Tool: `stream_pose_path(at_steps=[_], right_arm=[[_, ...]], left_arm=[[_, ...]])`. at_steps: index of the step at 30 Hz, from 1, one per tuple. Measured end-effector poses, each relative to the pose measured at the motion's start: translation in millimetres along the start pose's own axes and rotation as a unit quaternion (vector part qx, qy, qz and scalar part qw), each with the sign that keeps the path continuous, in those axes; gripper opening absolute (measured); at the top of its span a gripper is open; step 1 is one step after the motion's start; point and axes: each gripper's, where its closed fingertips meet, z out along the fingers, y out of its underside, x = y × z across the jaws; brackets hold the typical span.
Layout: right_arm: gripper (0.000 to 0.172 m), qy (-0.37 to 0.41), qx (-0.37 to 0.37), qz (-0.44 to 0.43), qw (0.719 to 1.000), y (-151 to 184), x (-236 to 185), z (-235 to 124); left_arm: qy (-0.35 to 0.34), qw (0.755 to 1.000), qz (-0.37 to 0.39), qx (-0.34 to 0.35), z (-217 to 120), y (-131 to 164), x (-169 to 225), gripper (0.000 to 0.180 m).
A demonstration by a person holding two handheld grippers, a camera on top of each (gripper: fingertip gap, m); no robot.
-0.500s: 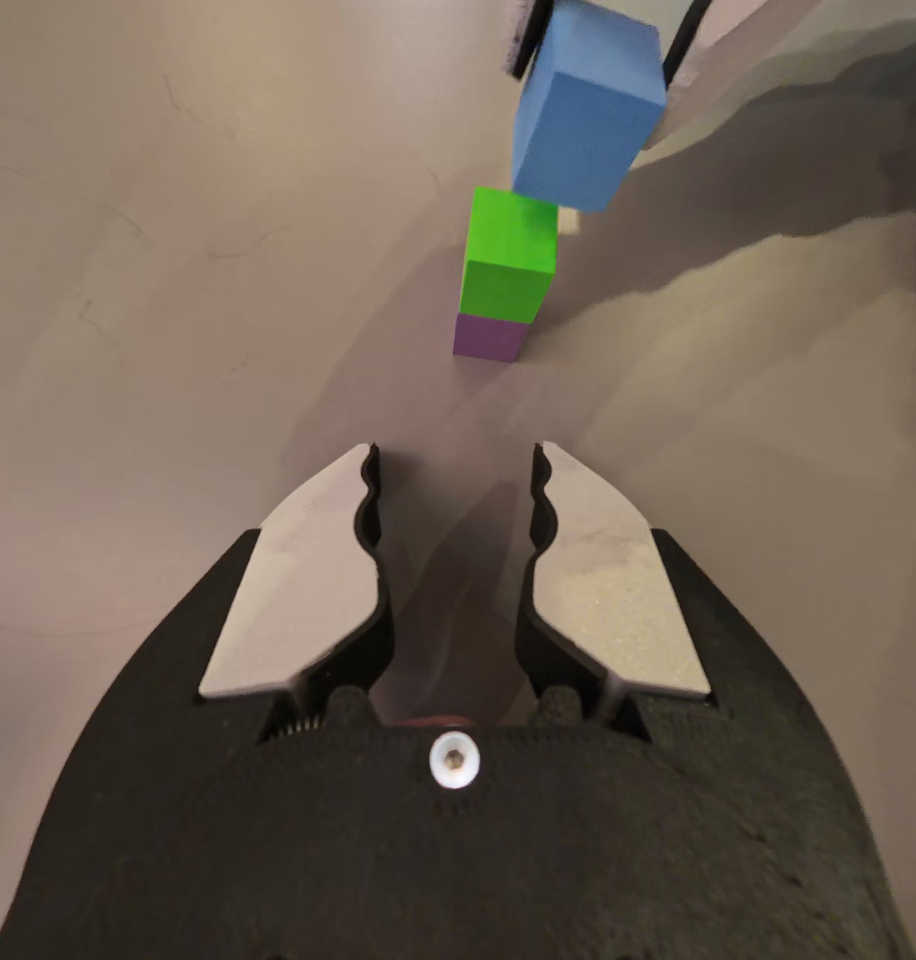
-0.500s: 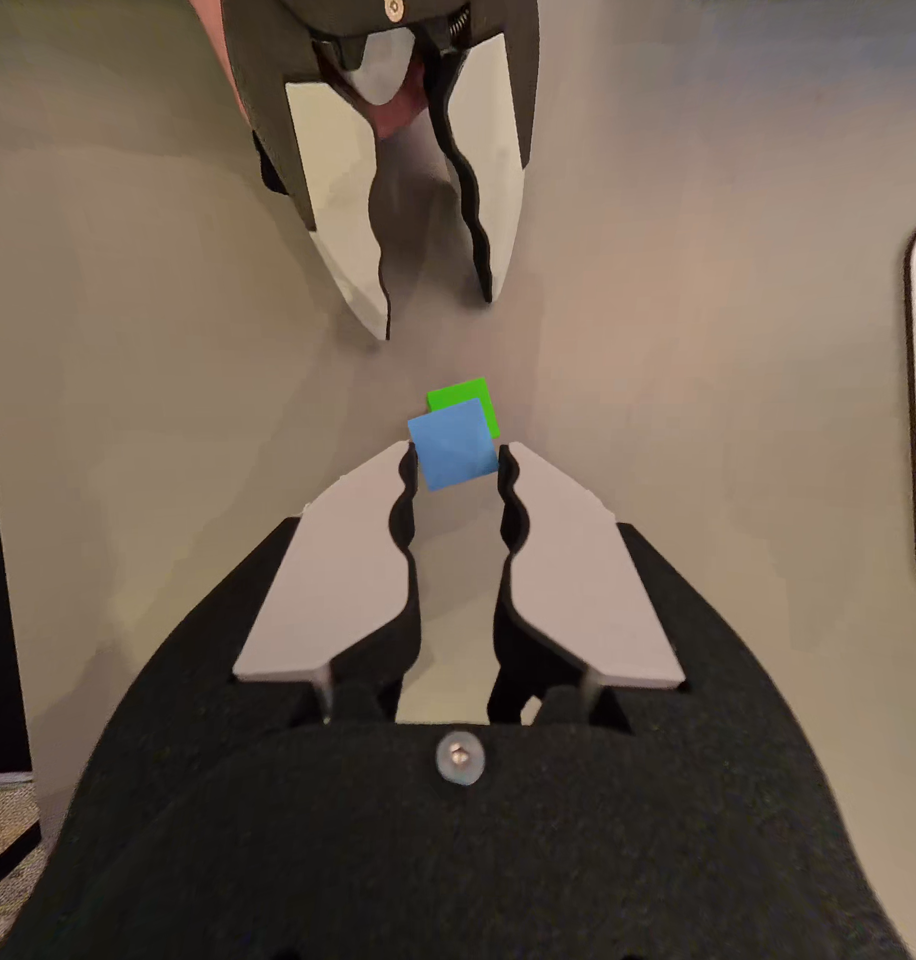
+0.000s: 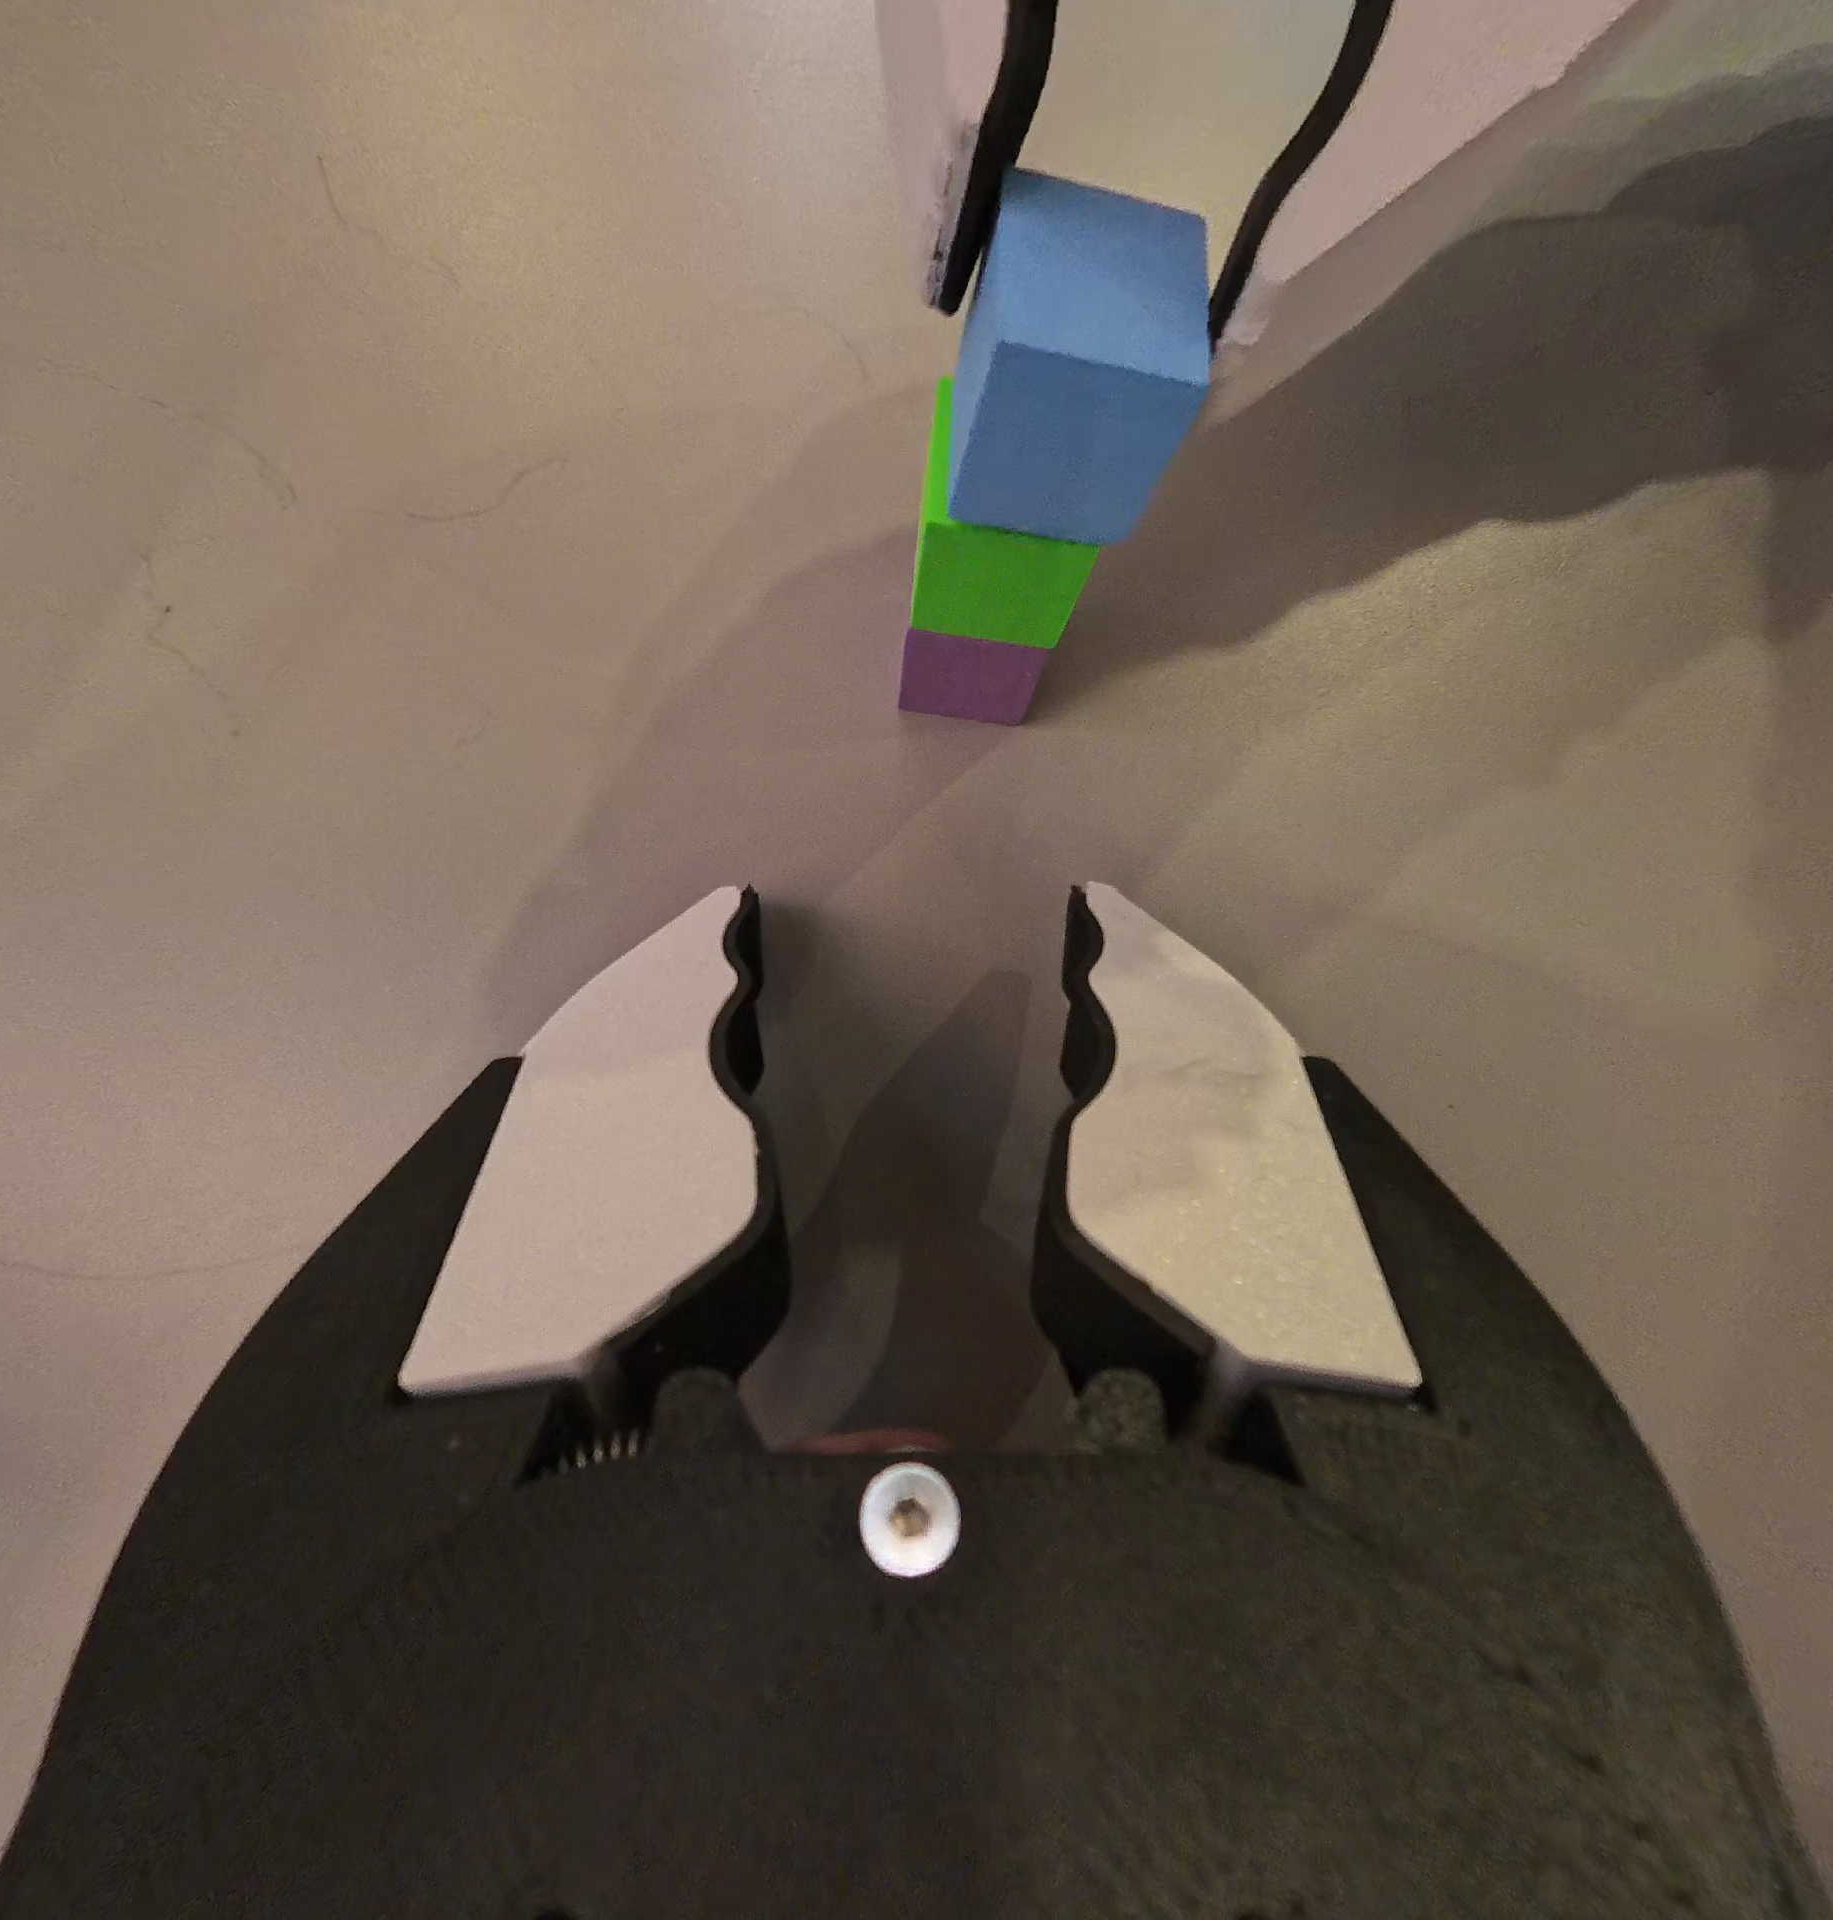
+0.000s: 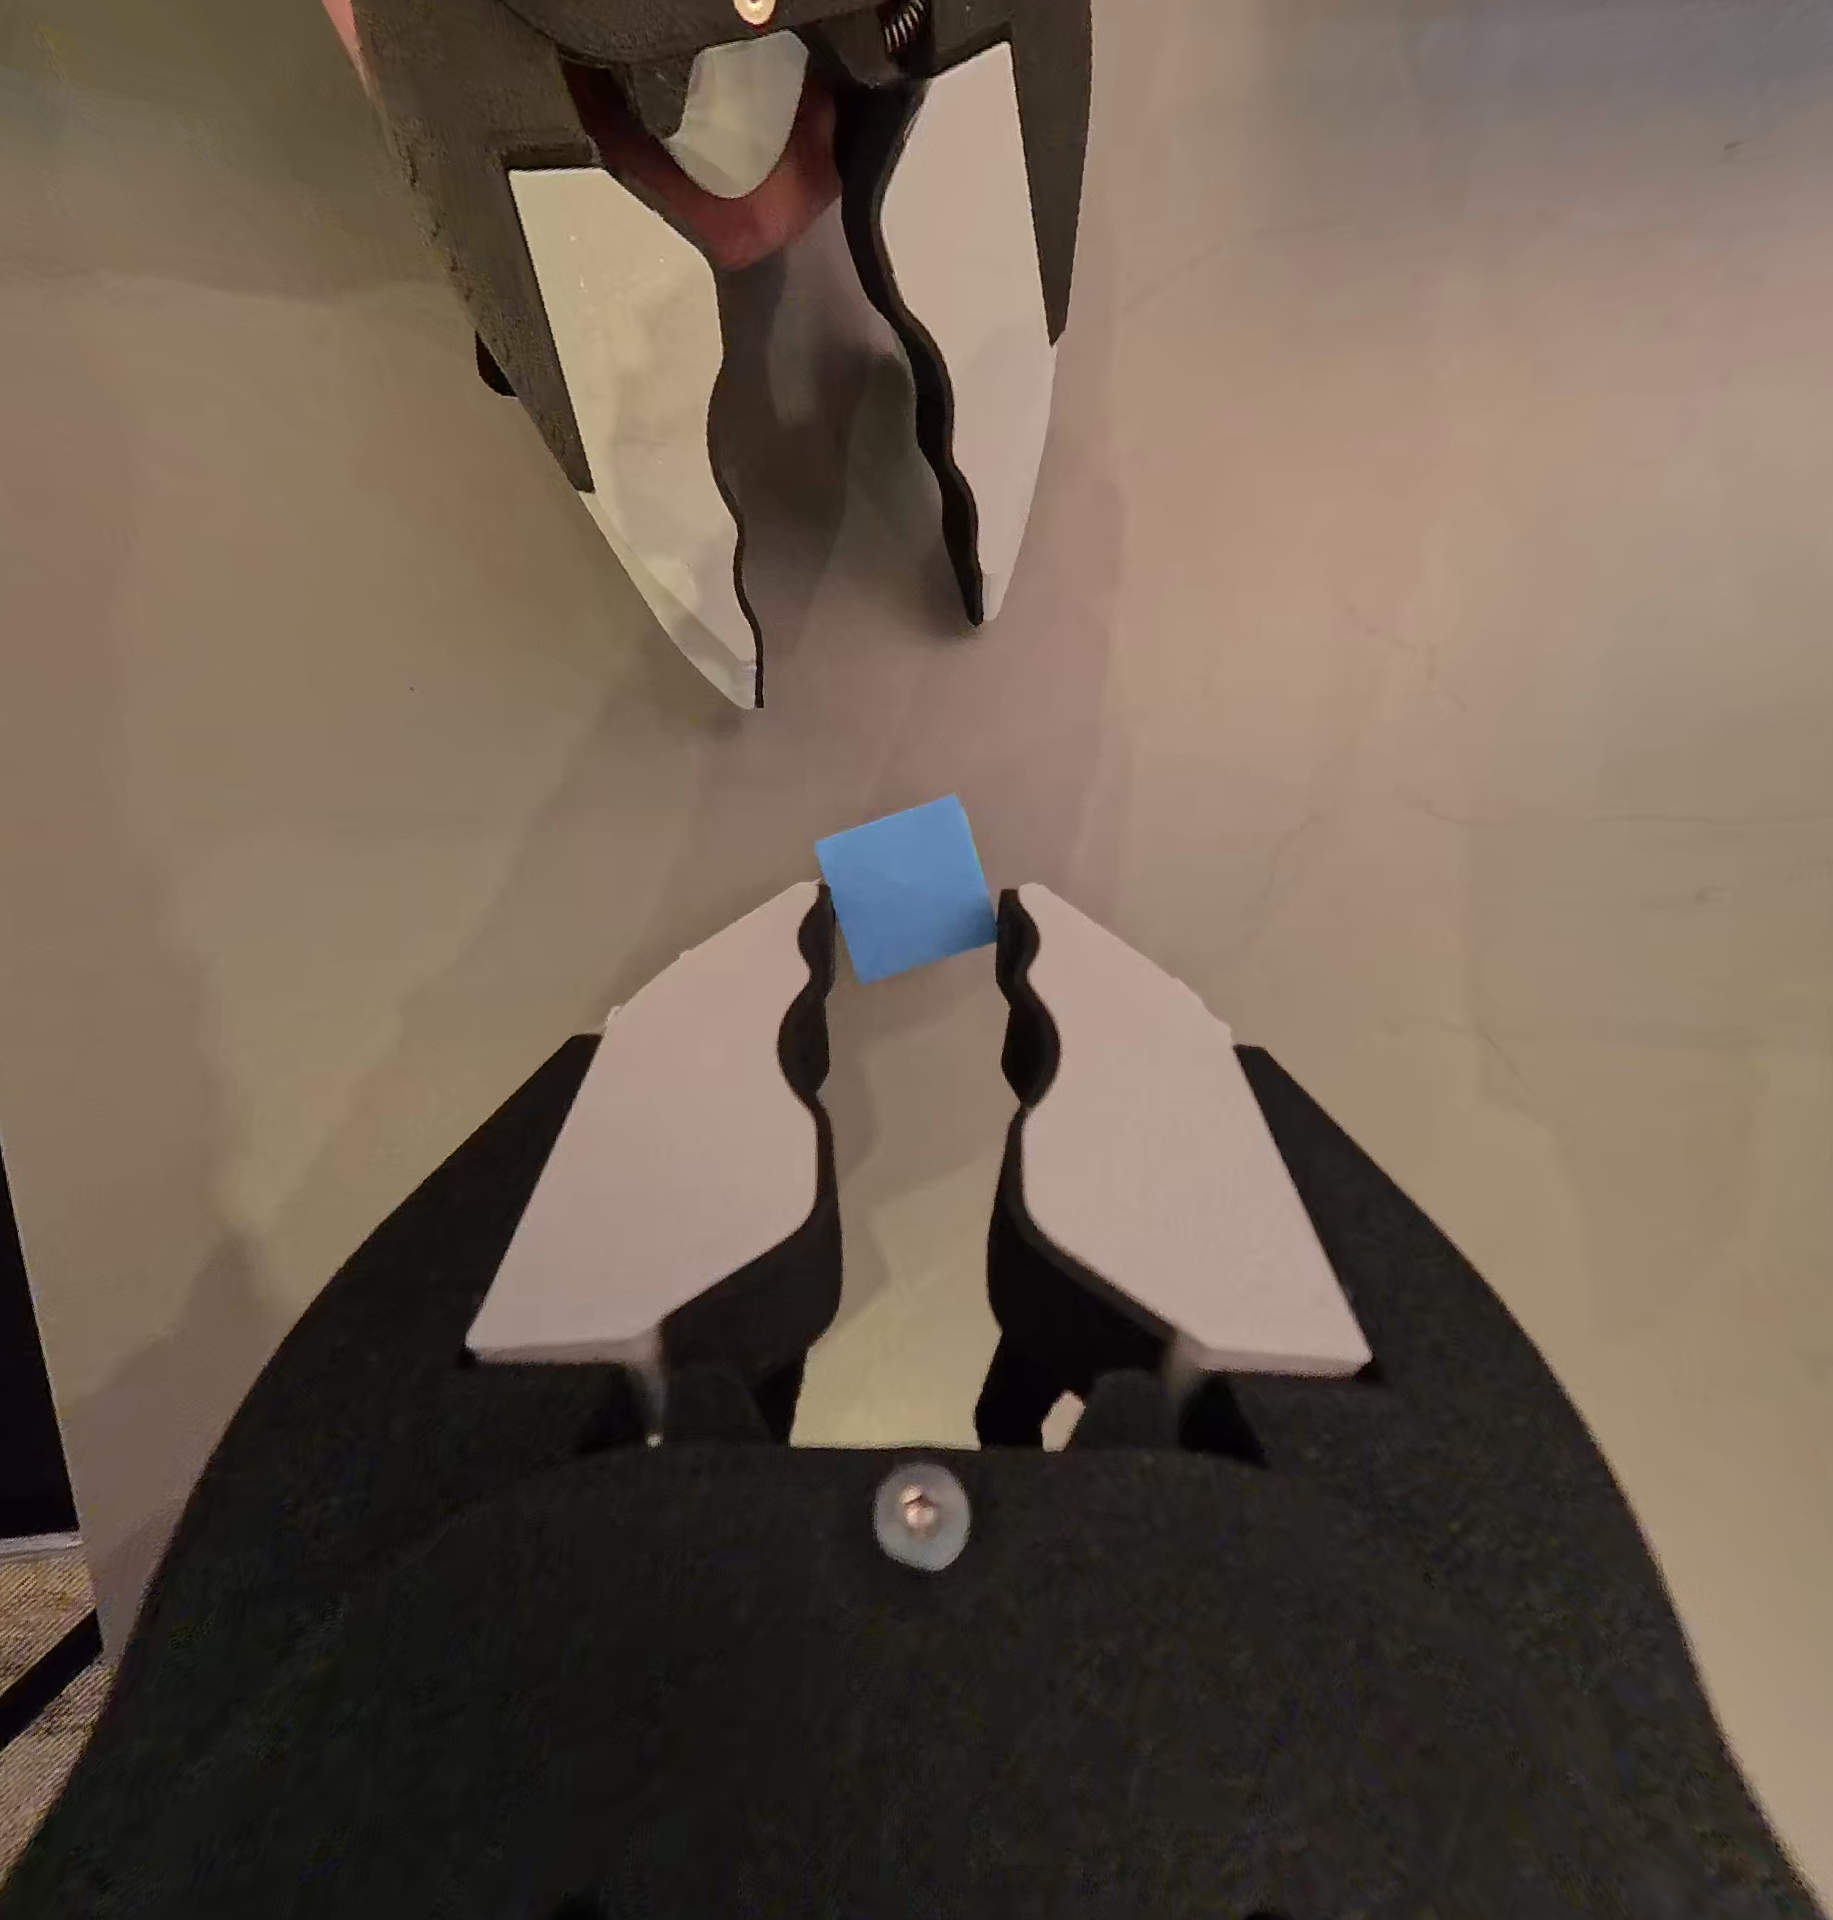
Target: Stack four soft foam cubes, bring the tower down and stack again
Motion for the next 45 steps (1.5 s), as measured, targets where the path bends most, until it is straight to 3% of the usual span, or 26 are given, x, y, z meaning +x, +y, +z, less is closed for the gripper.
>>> stream_pose_path(at_steps=[16, 20, 26, 30, 38, 45], right_arm=[[0.03, 0.0, -0.011, 0.006, 1.0, 1.1, 1.8, 1.9], [0.044, 0.001, -0.012, 0.009, 1.0, 1.6, 2.2, 3.6], [0.05, 0.03, 0.032, 0.018, 0.999, 6.6, 19.6, -34.7], [0.05, 0.075, 0.034, 0.048, 0.995, 55.0, 53.2, -70.3], [0.051, 0.151, -0.042, 0.114, 0.981, 200.7, 113.2, -101.6], [0.049, 0.15, -0.072, 0.108, 0.98, 247.7, 133.3, -92.5]], left_arm=[[0.001, 1.0, 0.001, 0.0, 0.1, 0.1, 0.5, 0.055], [0.003, 1.0, 0.002, 0.0, -0.1, 0.1, 1.0, 0.055], [0.003, 1.0, 0.002, 0.001, -0.5, -0.2, 0.9, 0.055], [0.003, 1.0, 0.003, 0.0, -0.3, 0.0, 0.7, 0.055], [-0.002, 1.0, 0.004, -0.007, 0.9, 1.3, -0.1, 0.055], [-0.005, 1.0, 0.001, -0.008, 1.1, 1.5, -1.3, 0.054]])
